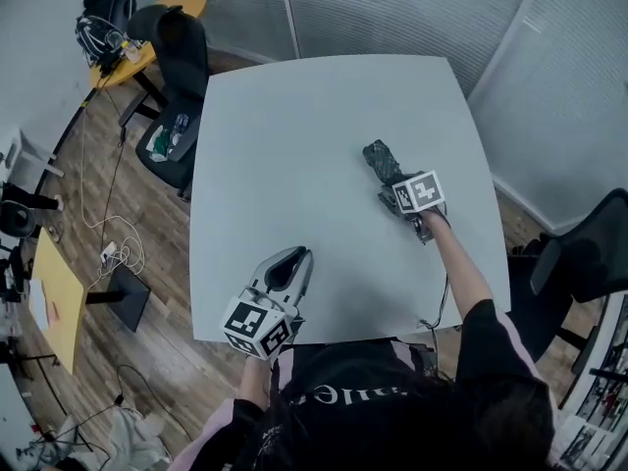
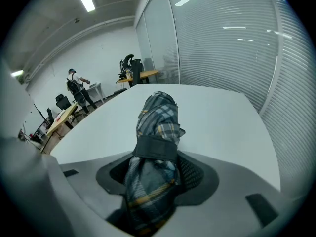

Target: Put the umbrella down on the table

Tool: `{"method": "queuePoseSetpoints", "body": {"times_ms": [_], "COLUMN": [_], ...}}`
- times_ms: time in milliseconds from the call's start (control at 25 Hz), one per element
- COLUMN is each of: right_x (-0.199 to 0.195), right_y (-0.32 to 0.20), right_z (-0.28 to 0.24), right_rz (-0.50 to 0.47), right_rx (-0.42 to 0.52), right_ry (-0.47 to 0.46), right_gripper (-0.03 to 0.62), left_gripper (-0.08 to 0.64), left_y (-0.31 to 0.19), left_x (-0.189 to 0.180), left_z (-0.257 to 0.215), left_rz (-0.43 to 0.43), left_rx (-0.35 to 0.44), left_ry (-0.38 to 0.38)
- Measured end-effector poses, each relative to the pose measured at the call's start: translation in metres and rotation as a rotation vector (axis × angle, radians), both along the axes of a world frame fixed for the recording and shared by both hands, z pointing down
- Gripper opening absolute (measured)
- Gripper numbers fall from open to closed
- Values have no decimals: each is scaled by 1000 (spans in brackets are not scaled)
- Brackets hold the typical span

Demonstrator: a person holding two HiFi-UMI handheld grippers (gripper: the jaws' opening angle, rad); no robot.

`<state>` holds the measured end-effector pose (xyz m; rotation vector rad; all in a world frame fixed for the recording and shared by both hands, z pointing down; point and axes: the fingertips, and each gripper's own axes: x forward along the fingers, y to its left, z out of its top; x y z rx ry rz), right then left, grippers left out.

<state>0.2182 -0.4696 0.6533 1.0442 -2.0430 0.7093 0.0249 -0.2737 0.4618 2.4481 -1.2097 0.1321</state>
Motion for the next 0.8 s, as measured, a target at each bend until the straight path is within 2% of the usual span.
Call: {"method": "queuePoseSetpoints", "body": {"times_ms": [120, 520, 800], "right_x": [0, -1, -7], "right_y": [-18, -48, -50], "right_z": [23, 75, 81], "right_rz": [-16, -44, -56], "right_rx": [-25, -59, -32], "right_ry": [46, 118, 115], "right_gripper": [229, 229, 250], "left_gripper": [41, 41, 41], "left_y": [-3, -14, -23], "left_x": [-3, -15, -28], "left_z": [3, 11, 15], "left_rz": [-28, -86, -101], "left_rx": [-10, -45, -52], "left_ry": [1, -18, -17]}}
